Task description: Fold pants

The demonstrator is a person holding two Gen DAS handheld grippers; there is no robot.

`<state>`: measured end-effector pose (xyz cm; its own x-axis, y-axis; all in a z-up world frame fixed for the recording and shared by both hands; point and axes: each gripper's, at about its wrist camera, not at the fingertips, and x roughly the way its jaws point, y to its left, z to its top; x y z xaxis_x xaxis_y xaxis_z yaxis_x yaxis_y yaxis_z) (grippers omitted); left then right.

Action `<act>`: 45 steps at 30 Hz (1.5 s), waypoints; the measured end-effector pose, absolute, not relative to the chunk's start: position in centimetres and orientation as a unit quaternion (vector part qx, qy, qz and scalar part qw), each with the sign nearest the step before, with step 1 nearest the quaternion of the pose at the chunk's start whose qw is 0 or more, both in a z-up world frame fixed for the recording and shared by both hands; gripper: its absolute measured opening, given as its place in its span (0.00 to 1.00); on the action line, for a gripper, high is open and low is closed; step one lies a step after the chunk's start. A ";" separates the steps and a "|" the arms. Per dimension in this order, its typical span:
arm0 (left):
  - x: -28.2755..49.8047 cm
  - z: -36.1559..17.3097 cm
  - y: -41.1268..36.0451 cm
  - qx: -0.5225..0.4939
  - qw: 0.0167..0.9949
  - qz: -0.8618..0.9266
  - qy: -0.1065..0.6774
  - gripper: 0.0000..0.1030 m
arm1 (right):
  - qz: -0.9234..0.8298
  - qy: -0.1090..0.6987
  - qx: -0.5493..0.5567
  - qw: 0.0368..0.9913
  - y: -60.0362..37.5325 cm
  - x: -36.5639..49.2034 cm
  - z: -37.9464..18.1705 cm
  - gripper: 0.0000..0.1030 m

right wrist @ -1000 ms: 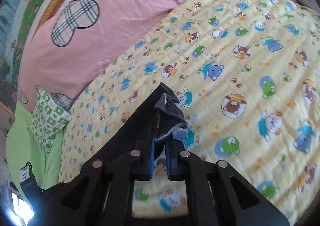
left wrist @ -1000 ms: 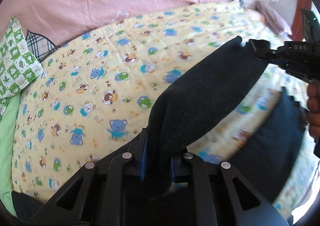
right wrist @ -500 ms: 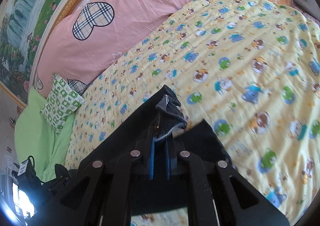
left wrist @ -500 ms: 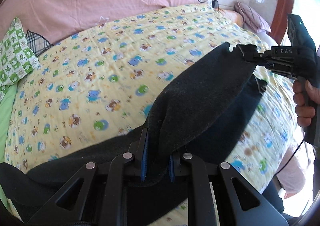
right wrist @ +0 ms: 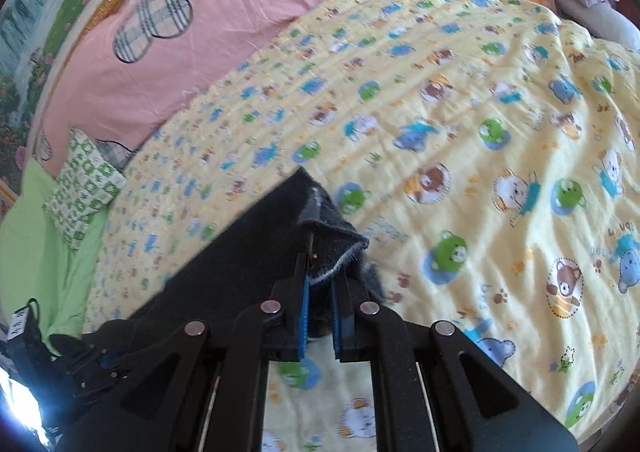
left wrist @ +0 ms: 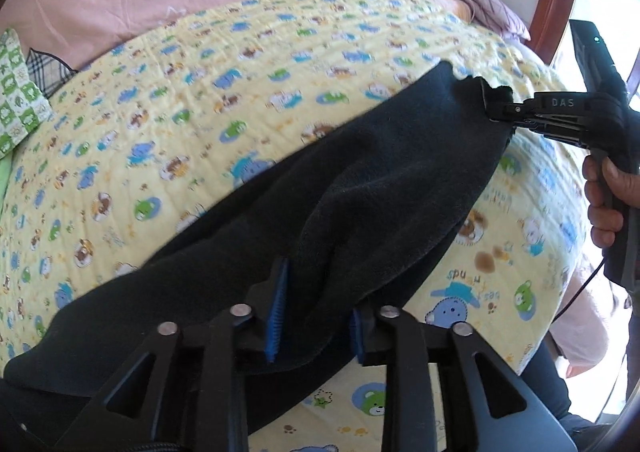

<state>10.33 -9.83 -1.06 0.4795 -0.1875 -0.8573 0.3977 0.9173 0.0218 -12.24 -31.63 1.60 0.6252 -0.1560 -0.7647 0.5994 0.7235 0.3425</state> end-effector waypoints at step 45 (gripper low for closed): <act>-6.0 -1.0 19.0 -0.257 0.853 0.063 0.451 0.62 | 0.072 0.405 0.130 0.902 -8.2 -5.9 1.3 0.51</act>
<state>-6.03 19.05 -1.01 0.5854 -0.1241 -0.8012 -0.3390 0.8603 -0.3809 -5.85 -8.16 1.35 0.6612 0.2360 -0.7122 -0.0246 0.9556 0.2938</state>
